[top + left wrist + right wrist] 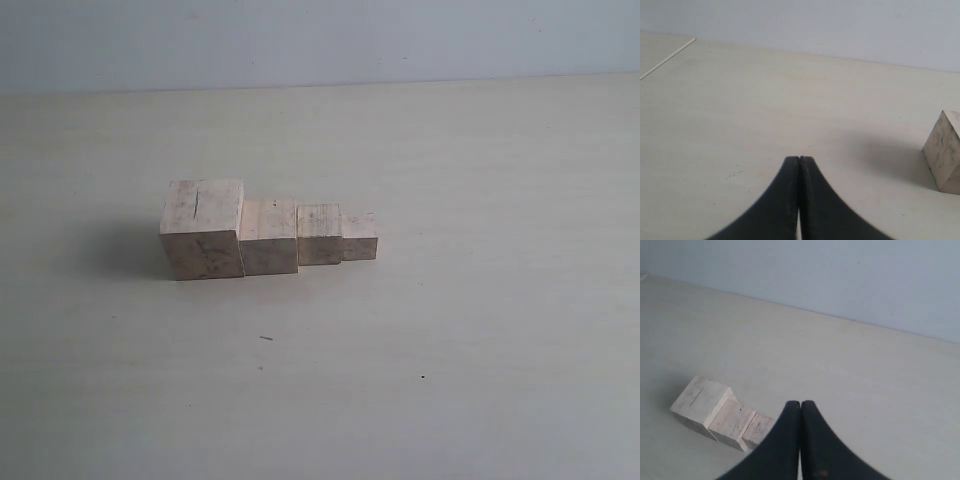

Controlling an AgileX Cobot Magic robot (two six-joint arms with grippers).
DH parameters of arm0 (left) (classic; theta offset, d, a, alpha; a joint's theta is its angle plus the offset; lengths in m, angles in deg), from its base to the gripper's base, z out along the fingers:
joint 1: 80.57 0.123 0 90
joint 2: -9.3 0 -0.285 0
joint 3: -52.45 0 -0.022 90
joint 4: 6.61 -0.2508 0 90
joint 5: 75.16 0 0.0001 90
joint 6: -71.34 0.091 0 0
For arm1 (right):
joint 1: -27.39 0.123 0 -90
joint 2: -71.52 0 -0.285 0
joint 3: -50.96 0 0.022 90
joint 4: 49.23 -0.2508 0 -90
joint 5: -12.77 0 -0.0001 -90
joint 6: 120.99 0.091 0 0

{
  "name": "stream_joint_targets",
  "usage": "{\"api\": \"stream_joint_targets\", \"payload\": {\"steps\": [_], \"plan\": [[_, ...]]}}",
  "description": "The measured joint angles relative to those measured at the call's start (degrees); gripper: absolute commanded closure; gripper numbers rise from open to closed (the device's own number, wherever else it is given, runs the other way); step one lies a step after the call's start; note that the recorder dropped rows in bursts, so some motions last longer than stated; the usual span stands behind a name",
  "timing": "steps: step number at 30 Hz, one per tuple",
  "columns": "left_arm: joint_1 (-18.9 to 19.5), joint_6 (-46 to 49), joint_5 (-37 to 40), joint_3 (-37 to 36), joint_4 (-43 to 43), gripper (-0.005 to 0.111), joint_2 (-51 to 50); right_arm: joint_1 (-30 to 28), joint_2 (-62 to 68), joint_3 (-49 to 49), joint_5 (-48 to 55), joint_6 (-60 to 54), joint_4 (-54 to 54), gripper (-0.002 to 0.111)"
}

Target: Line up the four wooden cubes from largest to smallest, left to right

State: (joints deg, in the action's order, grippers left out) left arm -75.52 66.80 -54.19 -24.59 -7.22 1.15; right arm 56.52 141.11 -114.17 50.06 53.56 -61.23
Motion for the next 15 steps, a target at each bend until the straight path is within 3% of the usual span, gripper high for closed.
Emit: {"api": "stream_joint_targets", "payload": {"steps": [6, 15], "plan": [[0.0, 0.0, 0.0, 0.0, 0.0, 0.107, 0.0, -5.4, -5.6, 5.8, -2.4, 0.0, 0.0, 0.108], [0.0, 0.0, 0.0, 0.0, 0.1, 0.107, 0.0, -16.3, -20.6, 25.8, -14.1, 0.7, 0.1, 0.108]]}}
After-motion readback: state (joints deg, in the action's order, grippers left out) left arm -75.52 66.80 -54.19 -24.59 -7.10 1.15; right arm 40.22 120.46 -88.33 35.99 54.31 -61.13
